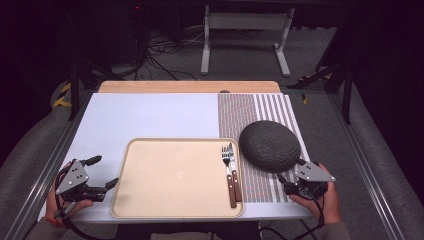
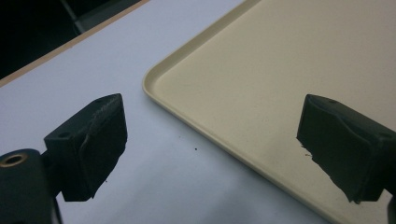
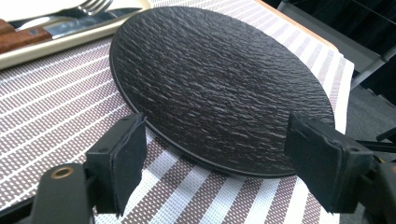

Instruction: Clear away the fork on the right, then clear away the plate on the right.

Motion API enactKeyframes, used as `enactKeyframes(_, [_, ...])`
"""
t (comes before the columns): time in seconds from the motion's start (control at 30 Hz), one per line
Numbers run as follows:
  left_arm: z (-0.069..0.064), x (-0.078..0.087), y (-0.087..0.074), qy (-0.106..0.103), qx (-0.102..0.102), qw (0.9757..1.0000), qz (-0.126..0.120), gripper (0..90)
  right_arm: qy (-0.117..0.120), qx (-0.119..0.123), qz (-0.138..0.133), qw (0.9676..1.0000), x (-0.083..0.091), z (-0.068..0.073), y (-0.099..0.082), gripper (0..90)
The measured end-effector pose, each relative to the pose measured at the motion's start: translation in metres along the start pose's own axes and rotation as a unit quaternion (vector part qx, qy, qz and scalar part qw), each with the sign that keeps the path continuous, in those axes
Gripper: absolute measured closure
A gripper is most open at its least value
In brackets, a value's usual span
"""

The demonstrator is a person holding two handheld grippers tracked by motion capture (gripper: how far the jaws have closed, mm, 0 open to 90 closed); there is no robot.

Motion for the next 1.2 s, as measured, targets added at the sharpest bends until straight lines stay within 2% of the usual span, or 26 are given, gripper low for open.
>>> enactKeyframes(0.3, [-0.001,0.003,0.001,0.007,-0.004,1.0,0.001,9.0,-0.003,0.024,0.006,0.9997,-0.004,-0.001,-0.003,22.6])
enactKeyframes(0.47, [-0.002,0.0,-0.001,0.002,-0.003,1.0,0.006,9.1,-0.006,0.033,0.013,0.9993,-0.008,-0.004,-0.009,22.8])
enactKeyframes(0.63, [-0.001,-0.002,0.0,0.003,-0.007,0.9999,0.01,9.0,-0.017,0.054,0.021,0.9982,-0.012,-0.008,-0.013,22.5])
enactKeyframes(0.73, [-0.003,-0.003,0.0,0.002,-0.011,0.9998,0.015,9.0,-0.01,0.051,0.017,0.9985,-0.014,-0.007,-0.013,20.4])
enactKeyframes(0.77, [-0.004,-0.004,-0.001,0.001,-0.006,0.9999,0.014,9.0,-0.009,0.052,0.016,0.9985,-0.015,-0.007,-0.013,20.0])
enactKeyframes(0.83, [-0.003,-0.002,-0.001,0.004,-0.011,0.9998,0.016,9.0,-0.008,0.072,0.019,0.9972,-0.014,-0.007,-0.013,22.0])
enactKeyframes(0.87, [-0.003,-0.002,-0.001,0.004,-0.011,0.9998,0.016,9.0,-0.008,0.072,0.019,0.9972,-0.014,-0.007,-0.013,22.0])
enactKeyframes(0.93, [-0.004,-0.002,0.0,0.002,-0.007,0.9999,0.013,9.0,-0.026,0.109,0.03,0.9932,-0.013,-0.008,-0.016,27.2])
enactKeyframes(0.97, [-0.003,-0.002,-0.001,0.002,-0.009,0.9999,0.015,9.1,-0.032,0.118,0.032,0.9919,-0.014,-0.009,-0.018,26.4])
enactKeyframes(1.03, [-0.002,-0.003,-0.001,0.003,-0.01,0.9998,0.016,9.0,-0.031,0.107,0.035,0.9932,-0.017,-0.009,-0.021,25.7])
enactKeyframes(1.07, [-0.004,-0.004,-0.001,-0.001,-0.004,0.9999,0.014,9.1,-0.031,0.109,0.035,0.993,-0.018,-0.01,-0.02,25.0])
enactKeyframes(1.2, [-0.004,-0.004,-0.001,0.0,-0.006,0.9999,0.015,9.1,-0.047,0.131,0.036,0.9896,-0.024,-0.012,-0.017,24.5])
Point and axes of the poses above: each handheld gripper's, and its own axes: x roughly backward along the jaws, y roughly out of its top, z roughly to its left, the point moved 10 cm from there along -x, roughly forward along the jaws, and after that the axes turned 13 degrees about -y, right-handed, at the moved point
